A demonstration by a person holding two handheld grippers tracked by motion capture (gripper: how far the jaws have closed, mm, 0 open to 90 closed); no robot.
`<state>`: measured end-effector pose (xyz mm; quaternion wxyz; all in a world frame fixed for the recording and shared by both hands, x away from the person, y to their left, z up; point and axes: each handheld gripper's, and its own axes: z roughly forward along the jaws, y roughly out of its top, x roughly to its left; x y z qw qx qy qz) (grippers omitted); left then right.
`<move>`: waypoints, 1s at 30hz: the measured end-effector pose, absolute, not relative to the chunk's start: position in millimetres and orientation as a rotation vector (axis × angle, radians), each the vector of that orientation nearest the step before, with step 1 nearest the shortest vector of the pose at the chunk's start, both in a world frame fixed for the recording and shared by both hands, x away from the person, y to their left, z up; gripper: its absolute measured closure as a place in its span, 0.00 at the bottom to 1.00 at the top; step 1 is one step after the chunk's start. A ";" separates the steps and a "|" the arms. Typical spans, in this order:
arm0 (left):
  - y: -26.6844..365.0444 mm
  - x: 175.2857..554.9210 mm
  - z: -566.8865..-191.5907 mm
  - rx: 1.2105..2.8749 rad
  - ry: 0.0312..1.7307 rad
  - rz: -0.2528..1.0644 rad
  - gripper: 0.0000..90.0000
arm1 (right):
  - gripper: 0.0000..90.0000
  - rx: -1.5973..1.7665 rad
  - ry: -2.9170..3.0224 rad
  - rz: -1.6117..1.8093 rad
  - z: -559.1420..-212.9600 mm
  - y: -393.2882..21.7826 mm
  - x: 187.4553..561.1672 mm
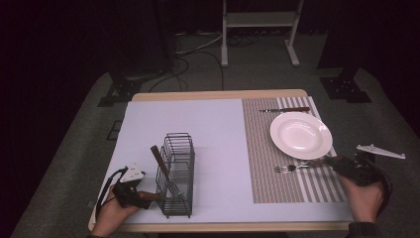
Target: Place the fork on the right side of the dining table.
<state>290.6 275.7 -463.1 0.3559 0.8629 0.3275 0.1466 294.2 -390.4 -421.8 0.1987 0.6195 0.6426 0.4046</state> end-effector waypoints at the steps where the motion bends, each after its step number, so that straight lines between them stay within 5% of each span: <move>1: 275.7 290.6 -463.1 2.229 0.846 0.379 0.00 | 0.45 1.737 1.801 1.132 -423.0 -390.7 294.9; 30: 275.7 290.6 -463.1 2.229 0.846 0.379 0.00 | 0.32 1.809 1.894 0.985 -448.4 -391.4 309.1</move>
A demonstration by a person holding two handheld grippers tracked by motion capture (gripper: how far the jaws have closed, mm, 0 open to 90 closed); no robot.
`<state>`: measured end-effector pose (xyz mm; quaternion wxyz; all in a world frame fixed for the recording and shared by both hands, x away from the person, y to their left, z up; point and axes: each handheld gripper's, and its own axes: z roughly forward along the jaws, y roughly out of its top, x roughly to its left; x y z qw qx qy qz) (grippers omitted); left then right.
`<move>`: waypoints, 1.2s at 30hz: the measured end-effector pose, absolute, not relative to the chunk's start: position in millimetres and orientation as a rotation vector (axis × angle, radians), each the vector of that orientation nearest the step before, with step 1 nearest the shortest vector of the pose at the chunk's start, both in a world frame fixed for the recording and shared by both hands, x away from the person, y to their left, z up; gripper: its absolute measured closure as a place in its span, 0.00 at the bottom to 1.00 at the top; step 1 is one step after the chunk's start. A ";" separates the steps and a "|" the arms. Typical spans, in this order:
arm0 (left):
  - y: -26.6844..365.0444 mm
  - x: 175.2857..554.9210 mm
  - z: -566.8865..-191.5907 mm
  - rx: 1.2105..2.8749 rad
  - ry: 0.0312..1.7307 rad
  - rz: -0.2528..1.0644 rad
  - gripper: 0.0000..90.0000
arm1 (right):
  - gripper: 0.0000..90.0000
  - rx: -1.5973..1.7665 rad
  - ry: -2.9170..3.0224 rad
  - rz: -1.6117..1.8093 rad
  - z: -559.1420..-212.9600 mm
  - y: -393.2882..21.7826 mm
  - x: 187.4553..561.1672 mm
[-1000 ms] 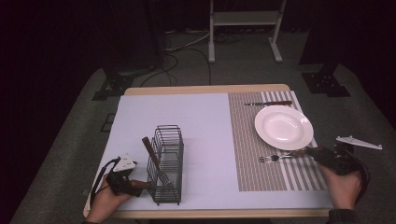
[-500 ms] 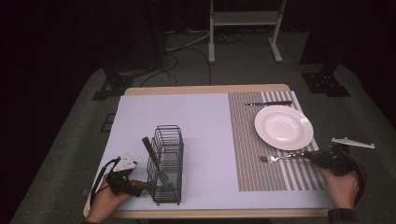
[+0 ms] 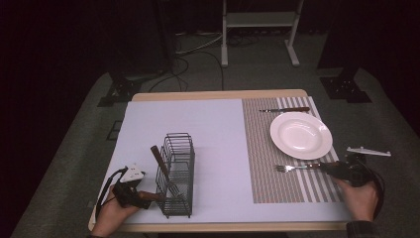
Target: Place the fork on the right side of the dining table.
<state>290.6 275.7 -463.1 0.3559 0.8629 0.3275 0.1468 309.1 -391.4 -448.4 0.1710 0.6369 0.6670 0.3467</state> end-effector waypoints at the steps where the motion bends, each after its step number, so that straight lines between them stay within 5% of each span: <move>1: 275.7 290.6 -463.1 2.229 0.846 0.379 0.00 | 0.32 1.809 1.894 0.985 -448.4 -391.4 309.1; 36: 275.7 290.8 -463.2 2.227 0.847 0.377 0.00 | 0.27 1.527 1.913 1.035 -420.6 -358.4 298.5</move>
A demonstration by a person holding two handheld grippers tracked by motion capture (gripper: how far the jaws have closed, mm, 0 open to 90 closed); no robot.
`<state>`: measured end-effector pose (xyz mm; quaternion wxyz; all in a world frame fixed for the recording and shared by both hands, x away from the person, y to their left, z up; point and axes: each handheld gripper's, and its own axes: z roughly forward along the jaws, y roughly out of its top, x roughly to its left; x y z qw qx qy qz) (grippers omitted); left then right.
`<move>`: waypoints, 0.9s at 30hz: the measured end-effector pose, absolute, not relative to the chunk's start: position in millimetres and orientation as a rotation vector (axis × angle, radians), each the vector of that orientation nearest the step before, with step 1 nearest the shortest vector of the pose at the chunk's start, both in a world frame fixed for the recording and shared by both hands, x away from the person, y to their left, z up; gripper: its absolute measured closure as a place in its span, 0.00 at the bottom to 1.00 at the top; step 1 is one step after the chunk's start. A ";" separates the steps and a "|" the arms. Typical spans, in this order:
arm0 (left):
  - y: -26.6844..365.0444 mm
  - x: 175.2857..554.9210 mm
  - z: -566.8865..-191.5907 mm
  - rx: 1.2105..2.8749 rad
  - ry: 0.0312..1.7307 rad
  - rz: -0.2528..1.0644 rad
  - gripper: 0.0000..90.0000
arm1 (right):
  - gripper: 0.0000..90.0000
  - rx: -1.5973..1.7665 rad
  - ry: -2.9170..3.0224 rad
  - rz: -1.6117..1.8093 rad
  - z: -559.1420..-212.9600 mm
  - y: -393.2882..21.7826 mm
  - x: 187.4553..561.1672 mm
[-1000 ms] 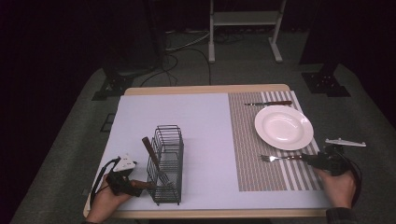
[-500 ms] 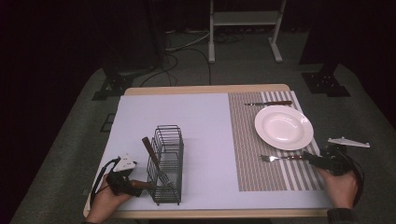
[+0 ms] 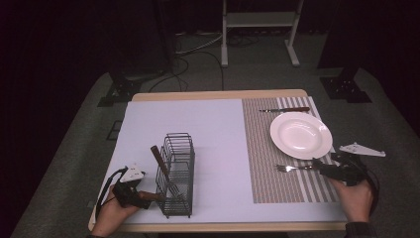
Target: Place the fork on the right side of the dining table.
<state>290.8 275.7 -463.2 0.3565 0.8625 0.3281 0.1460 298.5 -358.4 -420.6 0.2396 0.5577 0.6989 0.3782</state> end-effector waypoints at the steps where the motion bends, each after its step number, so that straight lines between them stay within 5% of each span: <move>1: 275.8 290.8 -463.1 2.228 0.847 0.377 0.00 | 0.26 1.516 1.920 1.047 -419.4 -355.8 298.4; 27: 275.7 290.7 -463.1 2.229 0.846 0.378 0.00 | 0.26 1.283 2.091 1.190 -410.9 -290.2 305.4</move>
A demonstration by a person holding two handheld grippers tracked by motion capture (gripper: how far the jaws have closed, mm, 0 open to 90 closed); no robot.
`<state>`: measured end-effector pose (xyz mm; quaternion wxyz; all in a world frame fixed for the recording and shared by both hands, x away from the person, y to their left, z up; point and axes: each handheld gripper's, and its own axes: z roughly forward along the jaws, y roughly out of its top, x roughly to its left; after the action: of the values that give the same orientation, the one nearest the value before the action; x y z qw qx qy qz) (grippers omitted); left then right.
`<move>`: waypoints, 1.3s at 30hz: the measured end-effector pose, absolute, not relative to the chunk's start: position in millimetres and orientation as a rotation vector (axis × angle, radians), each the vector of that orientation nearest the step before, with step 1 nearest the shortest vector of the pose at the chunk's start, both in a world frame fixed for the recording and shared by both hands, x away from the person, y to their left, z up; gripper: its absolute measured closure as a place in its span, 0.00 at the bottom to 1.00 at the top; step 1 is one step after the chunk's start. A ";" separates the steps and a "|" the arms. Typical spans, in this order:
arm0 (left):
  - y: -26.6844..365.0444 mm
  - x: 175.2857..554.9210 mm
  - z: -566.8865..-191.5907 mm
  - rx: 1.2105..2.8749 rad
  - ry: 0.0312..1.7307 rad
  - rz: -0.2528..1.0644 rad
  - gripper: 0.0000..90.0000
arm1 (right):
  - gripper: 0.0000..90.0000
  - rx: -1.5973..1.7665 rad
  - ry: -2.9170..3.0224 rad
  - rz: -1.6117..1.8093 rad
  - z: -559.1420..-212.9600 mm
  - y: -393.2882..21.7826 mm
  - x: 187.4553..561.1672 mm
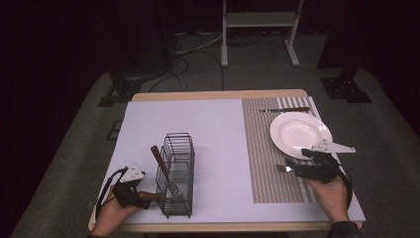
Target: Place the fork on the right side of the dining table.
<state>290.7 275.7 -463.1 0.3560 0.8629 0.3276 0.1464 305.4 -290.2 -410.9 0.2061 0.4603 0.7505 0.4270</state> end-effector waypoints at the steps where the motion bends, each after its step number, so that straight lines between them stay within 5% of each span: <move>1: 275.8 290.7 -463.1 2.229 0.846 0.378 0.00 | 0.26 1.273 2.101 1.190 -410.7 -287.3 305.7; 39: 275.7 290.7 -463.1 2.229 0.846 0.379 0.00 | 0.26 0.976 2.418 1.233 -428.8 -162.2 315.2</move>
<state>290.7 275.7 -463.1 0.3558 0.8629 0.3275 0.1467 315.2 -162.2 -428.8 0.1284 0.3357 0.8313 0.4239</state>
